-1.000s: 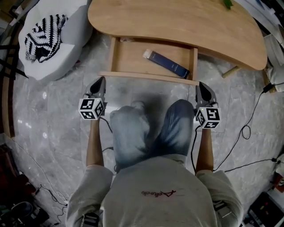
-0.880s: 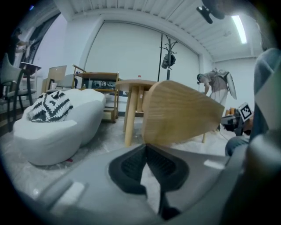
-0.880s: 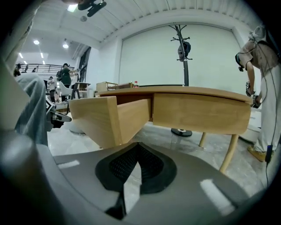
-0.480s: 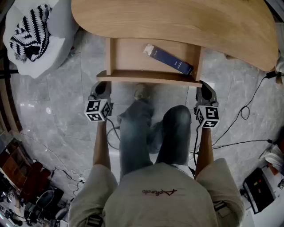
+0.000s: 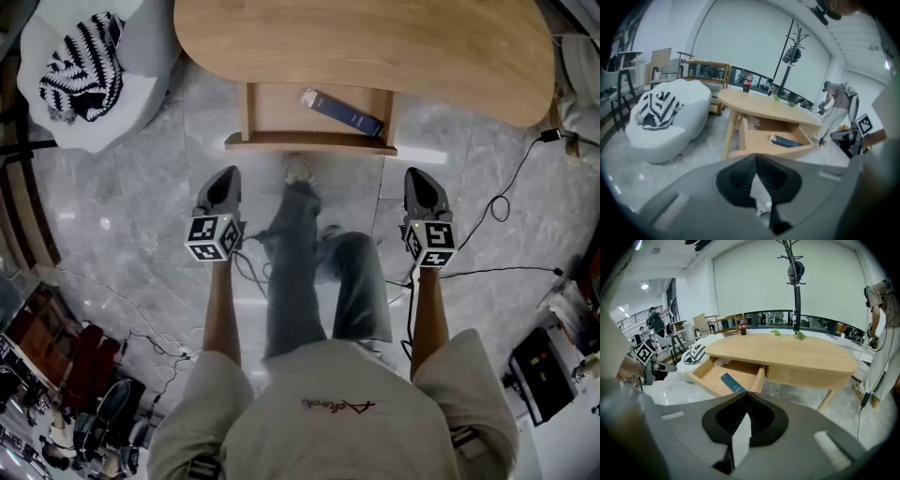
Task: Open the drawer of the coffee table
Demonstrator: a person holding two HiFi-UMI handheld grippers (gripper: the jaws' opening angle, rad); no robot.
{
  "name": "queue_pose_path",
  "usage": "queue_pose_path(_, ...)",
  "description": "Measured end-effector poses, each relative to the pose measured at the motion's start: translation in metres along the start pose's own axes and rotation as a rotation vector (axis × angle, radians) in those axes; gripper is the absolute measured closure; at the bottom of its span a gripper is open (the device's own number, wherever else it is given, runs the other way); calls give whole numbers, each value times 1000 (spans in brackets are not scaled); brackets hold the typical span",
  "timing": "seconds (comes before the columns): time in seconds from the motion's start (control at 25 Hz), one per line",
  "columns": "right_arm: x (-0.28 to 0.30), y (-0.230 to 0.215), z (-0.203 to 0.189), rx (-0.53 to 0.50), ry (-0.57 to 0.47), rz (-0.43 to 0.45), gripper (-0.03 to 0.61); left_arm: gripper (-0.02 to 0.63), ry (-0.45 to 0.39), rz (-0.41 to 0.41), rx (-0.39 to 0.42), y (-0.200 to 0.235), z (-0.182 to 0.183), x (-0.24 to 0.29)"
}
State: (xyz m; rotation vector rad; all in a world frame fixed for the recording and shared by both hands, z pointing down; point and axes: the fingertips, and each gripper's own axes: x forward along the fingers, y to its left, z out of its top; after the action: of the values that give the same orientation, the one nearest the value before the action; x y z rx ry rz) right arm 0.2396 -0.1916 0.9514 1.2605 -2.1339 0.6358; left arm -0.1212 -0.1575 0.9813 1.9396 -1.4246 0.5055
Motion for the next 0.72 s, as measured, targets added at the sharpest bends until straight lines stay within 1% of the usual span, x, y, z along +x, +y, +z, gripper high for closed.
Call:
queue_pose_path(0.12,-41,11,42,4,-7,4,574,612,2,-14,-3,-23,38,-41)
queue_pose_path(0.32,-114,26,115,17,-50,-7,574,612,-23,-41,16,-65,111,-103)
queue_pose_path(0.56,-179,36,205,9,-125,-32,574,612,-90,-93,59,-111,208,-149)
queue_pose_path(0.72,-217,42,256,-2,-179,-41,574,612,-143,-105,90,-134,265,-180)
